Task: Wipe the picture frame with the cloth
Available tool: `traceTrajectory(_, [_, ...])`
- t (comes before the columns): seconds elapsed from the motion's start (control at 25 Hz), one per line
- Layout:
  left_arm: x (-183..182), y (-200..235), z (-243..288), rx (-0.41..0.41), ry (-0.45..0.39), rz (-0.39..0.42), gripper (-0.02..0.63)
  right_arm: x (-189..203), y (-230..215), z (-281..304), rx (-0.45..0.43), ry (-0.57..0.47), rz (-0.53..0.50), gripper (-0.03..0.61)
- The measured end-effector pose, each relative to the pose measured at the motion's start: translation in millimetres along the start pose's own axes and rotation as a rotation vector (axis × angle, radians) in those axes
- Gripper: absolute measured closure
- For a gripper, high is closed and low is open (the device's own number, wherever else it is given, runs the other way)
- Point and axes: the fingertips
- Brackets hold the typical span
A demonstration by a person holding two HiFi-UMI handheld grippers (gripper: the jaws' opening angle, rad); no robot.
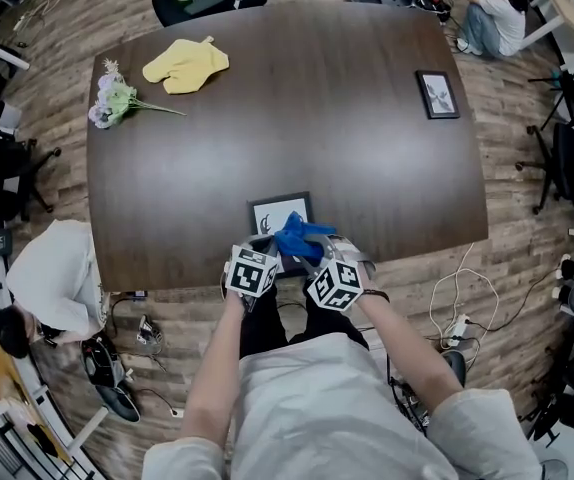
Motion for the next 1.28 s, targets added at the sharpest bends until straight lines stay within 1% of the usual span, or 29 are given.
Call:
traceTrajectory(0.2, [0.3, -1.1, 0.3, -0.002, 0.004, -0.011, 0.561, 4.8, 22.9, -9.7, -0.026, 0.002, 0.004, 0.495])
traceTrajectory(0.32, [-0.8, -0.4, -0.7, -0.006, 0.003, -0.027, 0.561, 5.8, 33.5, -14.1, -0.032, 0.001, 0.024, 0.496])
traceTrajectory(0.44, [0.1, -0.4, -1.2, -0.005, -0.003, -0.046, 0.561, 5.3, 39.0, -14.7, -0.025, 0.006, 0.045, 0.497])
traceTrajectory(0.56, [1.0, 0.2, -2.1, -0.002, 0.006, -0.066, 0.561, -0.8, 36.4, -7.8, -0.005, 0.023, 0.016, 0.497])
traceTrajectory(0.68, [1.0, 0.8, -1.7, 0.006, 0.023, -0.08, 0.561, -9.0, 21.6, 3.3, 0.043, 0.03, -0.008, 0.495])
traceTrajectory(0.96, [0.0, 2.3, -2.8, 0.015, 0.007, -0.062, 0.561, -14.5, -25.2, 20.4, 0.099, 0.029, 0.013, 0.486])
traceTrajectory(1.28, [-0.3, -1.3, -3.0, 0.019, 0.006, -0.063, 0.561, -22.1, -85.4, 36.0, 0.183, 0.075, 0.043, 0.485])
Point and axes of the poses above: the fingertips, and each gripper's own axes: z forward along the fingers, y to its left, x out of its underside, and after that the axes turned 8 degrees about -z, right-handed
